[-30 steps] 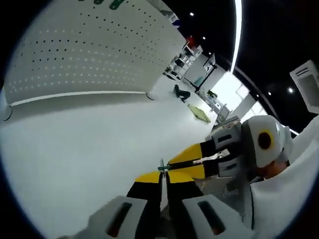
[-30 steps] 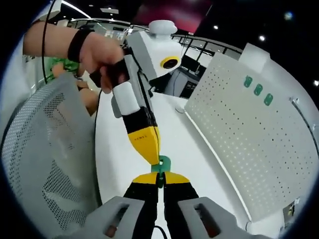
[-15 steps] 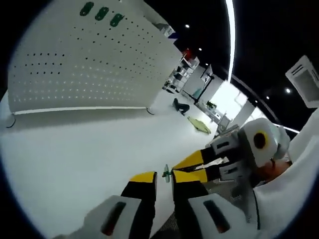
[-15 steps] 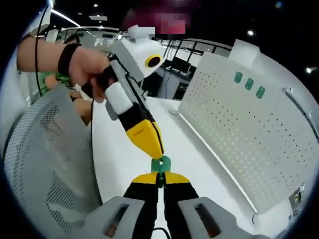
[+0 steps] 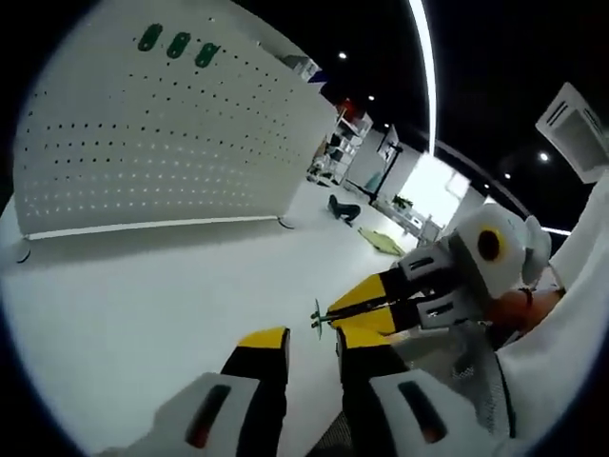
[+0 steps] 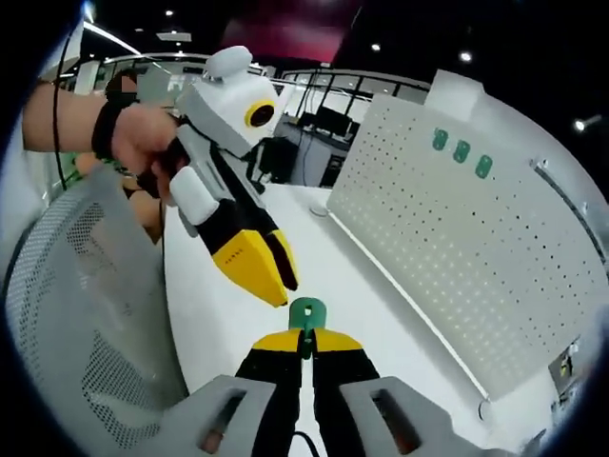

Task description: Insert the hook assembly into the mounting plate slot until the hook locks in place.

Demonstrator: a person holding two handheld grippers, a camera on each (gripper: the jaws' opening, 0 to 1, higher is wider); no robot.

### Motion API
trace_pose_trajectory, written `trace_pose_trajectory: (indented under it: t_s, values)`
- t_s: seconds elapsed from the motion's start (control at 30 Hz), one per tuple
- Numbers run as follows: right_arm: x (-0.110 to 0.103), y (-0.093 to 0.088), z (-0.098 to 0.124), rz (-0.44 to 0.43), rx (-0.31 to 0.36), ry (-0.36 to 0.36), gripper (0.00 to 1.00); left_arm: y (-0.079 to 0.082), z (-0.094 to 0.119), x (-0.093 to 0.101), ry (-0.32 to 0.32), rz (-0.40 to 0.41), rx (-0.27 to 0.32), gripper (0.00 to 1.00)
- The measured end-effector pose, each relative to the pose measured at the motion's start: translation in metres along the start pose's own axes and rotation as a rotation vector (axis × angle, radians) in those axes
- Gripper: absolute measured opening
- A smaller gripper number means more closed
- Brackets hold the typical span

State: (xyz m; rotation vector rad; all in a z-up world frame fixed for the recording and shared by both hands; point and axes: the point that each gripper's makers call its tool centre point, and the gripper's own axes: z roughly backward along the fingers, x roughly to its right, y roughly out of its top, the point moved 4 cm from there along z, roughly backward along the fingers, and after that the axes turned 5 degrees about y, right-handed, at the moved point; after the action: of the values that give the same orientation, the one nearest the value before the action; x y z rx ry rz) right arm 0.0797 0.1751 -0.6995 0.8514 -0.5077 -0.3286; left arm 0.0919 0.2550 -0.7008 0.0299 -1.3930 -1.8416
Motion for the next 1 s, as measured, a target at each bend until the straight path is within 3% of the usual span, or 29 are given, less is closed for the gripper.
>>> trace_pose_trajectory:
  t_s: [0.17, 0.23, 0.43, 0.53, 0.63, 0.73, 0.83, 1.0]
  values:
    - [0.0, -0.001, -0.003, -0.025, -0.004, -0.001, 0.01, -0.002, 0.005, 0.001, 0.017, -0.004, 0.04, 0.25]
    - [0.0, -0.002, -0.003, -0.028, -0.006, -0.004, 0.01, 0.0, 0.009, -0.001, 0.03, -0.014, 0.082, 0.26]
    - [0.006, 0.001, -0.002, -0.051, 0.007, -0.024, 0.01, 0.002, 0.019, -0.005, 0.058, -0.035, 0.109, 0.3]
    - [0.01, 0.003, -0.003, -0.138, 0.046, -0.02, 0.01, 0.004, 0.023, -0.005, 0.083, -0.045, 0.129, 0.32]
    - [0.015, 0.002, -0.001, -0.138, 0.037, -0.038, 0.01, 0.004, 0.026, -0.003, 0.098, -0.076, 0.149, 0.36]
    - [0.02, 0.008, 0.002, -0.191, 0.079, -0.059, 0.01, 0.001, 0.028, -0.001, 0.099, -0.083, 0.138, 0.38]
    - [0.026, 0.013, 0.003, -0.186, 0.082, -0.086, 0.01, -0.001, 0.03, -0.002, 0.103, -0.091, 0.129, 0.39]
    - [0.035, 0.021, 0.003, -0.176, 0.09, -0.106, 0.01, 0.002, 0.035, 0.0, 0.116, -0.128, 0.161, 0.43]
